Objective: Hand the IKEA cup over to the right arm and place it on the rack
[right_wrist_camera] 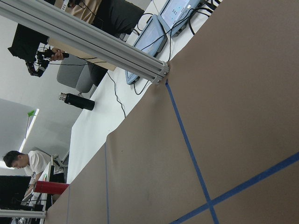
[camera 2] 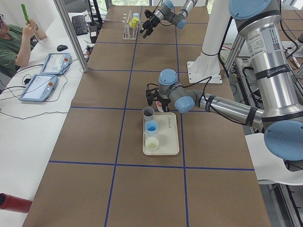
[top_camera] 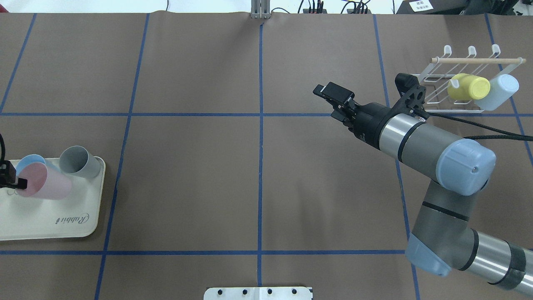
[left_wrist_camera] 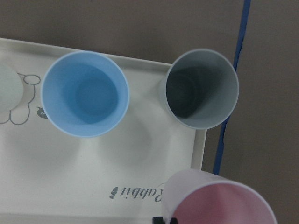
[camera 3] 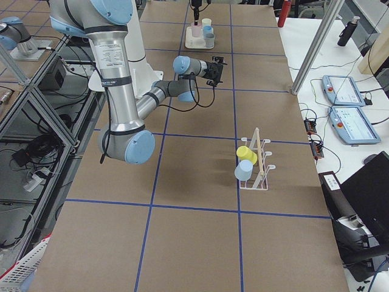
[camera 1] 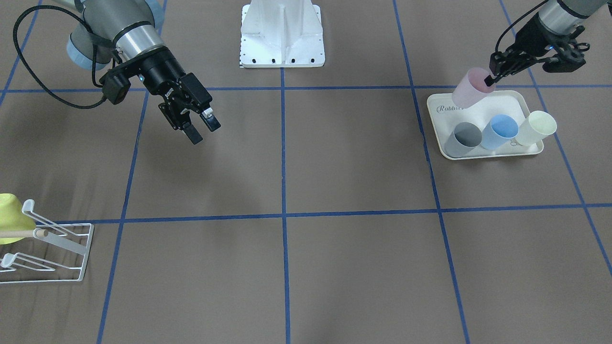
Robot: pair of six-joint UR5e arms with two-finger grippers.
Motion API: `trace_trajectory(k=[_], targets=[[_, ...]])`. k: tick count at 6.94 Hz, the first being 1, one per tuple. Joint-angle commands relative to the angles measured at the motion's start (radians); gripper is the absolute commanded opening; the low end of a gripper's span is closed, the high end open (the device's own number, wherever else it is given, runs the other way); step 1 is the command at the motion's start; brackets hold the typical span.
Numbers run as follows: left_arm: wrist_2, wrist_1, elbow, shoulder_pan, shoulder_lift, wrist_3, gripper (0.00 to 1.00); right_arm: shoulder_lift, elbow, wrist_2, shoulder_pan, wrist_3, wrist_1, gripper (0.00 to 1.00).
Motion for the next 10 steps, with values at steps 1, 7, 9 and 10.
trace_trajectory(k=[1, 7, 9, 10], targets=[[0.079, -0.012, -0.022, -0.024, -0.149, -0.251, 0.00, 0.016, 0.000, -0.001, -0.004, 0.003, 0.000, 0.99], [0.311, -0.412, 0.205, 0.079, -0.528, -0.938, 0.00, 0.200, -0.046, -0.005, -0.014, 0.168, -0.002, 0.99], [0.420, -0.705, 0.331, 0.087, -0.537, -1.093, 0.00, 0.308, -0.118, -0.005, -0.024, 0.192, -0.002, 0.99], [0.486, -0.827, 0.378, 0.123, -0.546, -1.141, 0.00, 0.365, -0.159, -0.005, -0.024, 0.225, -0.002, 0.99]])
